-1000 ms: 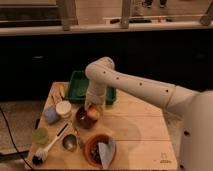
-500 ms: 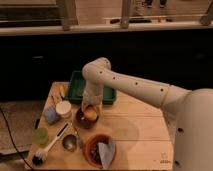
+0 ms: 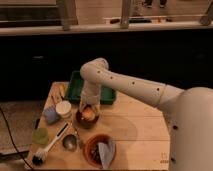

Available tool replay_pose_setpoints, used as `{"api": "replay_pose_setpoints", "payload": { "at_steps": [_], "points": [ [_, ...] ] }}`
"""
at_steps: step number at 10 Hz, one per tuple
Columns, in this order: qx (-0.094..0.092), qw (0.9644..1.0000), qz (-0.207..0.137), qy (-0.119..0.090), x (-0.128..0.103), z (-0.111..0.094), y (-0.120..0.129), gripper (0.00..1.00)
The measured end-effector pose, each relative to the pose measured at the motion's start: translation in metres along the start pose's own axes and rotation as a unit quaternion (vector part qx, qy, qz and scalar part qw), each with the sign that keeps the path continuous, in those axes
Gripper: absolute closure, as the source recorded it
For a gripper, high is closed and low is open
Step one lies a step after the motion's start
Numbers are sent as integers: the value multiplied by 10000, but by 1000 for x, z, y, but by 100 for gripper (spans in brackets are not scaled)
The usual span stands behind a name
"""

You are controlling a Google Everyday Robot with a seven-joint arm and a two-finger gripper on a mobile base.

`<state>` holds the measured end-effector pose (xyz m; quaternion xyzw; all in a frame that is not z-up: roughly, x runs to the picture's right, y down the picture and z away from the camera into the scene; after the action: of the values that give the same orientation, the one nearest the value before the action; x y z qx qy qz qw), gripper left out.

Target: Place apple in purple bowl

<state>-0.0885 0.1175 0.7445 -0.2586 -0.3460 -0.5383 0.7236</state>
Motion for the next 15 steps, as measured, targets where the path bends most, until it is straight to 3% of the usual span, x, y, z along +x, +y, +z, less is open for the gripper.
{"api": "replay_pose_setpoints", "payload": {
  "at_steps": [15],
  "points": [
    [95, 9979, -509, -378, 10, 12, -1, 100]
  ]
}}
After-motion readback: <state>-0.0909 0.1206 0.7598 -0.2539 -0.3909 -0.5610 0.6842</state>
